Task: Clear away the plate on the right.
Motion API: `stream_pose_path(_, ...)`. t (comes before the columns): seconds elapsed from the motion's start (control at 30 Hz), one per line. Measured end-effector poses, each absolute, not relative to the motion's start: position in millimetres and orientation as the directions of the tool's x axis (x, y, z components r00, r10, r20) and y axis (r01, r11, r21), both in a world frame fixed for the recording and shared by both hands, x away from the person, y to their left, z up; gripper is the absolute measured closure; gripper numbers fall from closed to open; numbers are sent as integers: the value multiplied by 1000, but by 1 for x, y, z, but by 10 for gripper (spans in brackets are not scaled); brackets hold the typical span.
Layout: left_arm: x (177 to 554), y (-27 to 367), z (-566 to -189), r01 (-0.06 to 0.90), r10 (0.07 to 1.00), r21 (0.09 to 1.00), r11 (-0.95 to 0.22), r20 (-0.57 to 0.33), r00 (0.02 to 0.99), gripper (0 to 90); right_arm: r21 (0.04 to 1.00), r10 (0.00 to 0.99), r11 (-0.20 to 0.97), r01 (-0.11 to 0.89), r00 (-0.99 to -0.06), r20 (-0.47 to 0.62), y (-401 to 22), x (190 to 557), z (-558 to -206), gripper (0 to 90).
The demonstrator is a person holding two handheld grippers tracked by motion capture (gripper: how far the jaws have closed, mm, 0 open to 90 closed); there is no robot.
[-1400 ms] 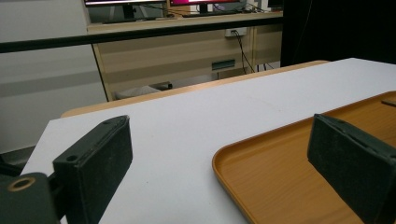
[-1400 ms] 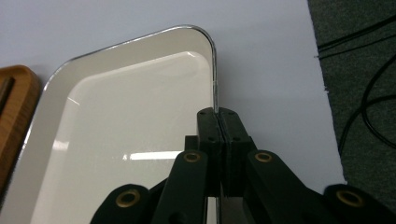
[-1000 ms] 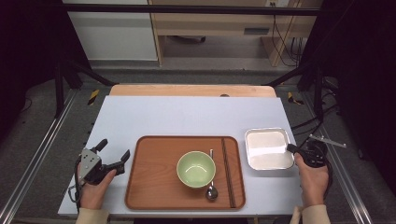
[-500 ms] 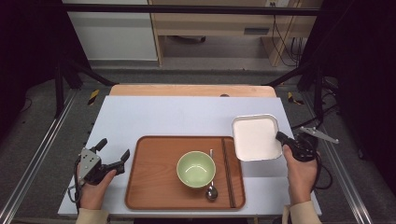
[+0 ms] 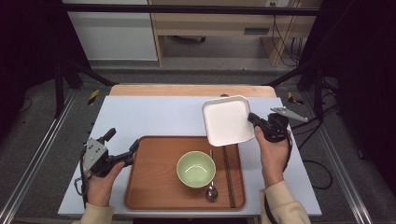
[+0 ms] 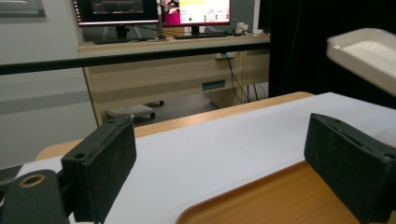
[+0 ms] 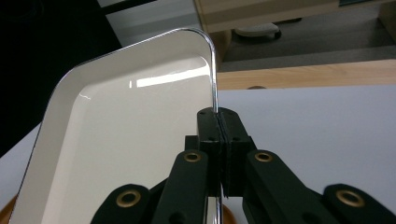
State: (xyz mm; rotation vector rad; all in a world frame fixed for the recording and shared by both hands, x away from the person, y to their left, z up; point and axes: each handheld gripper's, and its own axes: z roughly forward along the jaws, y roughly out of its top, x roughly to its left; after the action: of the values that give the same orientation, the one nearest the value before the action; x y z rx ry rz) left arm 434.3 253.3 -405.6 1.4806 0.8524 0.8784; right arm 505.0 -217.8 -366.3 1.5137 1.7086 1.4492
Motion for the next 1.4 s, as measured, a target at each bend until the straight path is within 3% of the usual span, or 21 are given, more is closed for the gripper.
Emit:
stream_pose_path(0.4,447,208,-373,8,853,994,-108,89,515,152,909,893,-107,404,-363,267,-160,512,-358,891)
stream_pose_path(0.93,460,165,-370,42,834,990,-132,88,545,176,903,899,-132,409,-334,282,-177,507,-375,892)
stream_pose_path(1.4,466,141,-357,33,838,991,-128,91,538,210,919,887,-152,364,-360,290,-149,507,-356,892)
